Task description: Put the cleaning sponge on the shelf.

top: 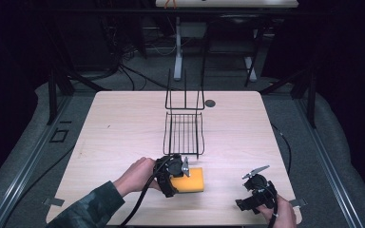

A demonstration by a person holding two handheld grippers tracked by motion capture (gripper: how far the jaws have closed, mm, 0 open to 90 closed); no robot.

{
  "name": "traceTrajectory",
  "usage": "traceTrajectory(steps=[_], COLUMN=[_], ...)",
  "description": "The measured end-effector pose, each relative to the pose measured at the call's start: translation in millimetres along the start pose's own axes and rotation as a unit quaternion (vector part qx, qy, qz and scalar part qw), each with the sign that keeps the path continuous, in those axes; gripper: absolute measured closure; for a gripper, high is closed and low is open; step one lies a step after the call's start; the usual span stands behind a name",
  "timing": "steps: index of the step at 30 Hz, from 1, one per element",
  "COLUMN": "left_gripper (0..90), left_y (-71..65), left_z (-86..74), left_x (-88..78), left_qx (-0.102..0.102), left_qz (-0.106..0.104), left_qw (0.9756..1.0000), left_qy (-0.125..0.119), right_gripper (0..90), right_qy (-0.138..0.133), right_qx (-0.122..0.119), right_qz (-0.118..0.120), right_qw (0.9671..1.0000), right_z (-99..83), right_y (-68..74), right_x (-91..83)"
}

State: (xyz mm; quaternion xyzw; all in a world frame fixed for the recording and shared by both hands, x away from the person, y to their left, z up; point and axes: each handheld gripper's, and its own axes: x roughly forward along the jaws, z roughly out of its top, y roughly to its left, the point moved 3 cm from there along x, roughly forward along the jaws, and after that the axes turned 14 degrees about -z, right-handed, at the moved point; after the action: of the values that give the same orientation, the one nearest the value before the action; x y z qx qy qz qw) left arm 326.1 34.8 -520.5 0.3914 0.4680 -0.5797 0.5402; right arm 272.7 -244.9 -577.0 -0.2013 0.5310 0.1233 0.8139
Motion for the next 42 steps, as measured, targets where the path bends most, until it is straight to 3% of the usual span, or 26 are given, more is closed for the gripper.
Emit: traceTrajectory(steps=[16, 19, 25, 33, 42], left_gripper=[25.5, 25.9, 26.4, 27.2, 27.7], left_y=[12.3, 15.4, 24.0, 34.7, 46.2], left_z=[-6.9, -8.5, -11.6, -15.3, -19.7], left_x=[-23.4, -29.5, -37.4, -47.2, -52.9], left_qx=[-0.027, -0.031, -0.042, -0.067, -0.083], left_qz=[0.017, 0.029, 0.038, 0.042, 0.051], left_qw=[0.9993, 0.9985, 0.9975, 0.9948, 0.9930], left_qy=[-0.021, -0.035, -0.041, -0.064, -0.066], right_gripper=[12.9, 12.9, 12.9, 13.0, 13.0], right_qy=[-0.008, -0.007, -0.006, -0.008, -0.006], right_qx=[-0.007, -0.006, -0.007, -0.006, -0.009], right_qz=[-0.003, -0.003, -0.002, -0.002, -0.002], right_qw=[0.9999, 1.0000, 1.0000, 0.9999, 0.9999], right_z=[0.6, 0.8, 0.9, 0.9, 0.9], right_y=[-0.4, -0.4, -0.4, -0.4, -0.6], right_x=[-0.7, -1.6, -1.5, -1.0, -1.2])
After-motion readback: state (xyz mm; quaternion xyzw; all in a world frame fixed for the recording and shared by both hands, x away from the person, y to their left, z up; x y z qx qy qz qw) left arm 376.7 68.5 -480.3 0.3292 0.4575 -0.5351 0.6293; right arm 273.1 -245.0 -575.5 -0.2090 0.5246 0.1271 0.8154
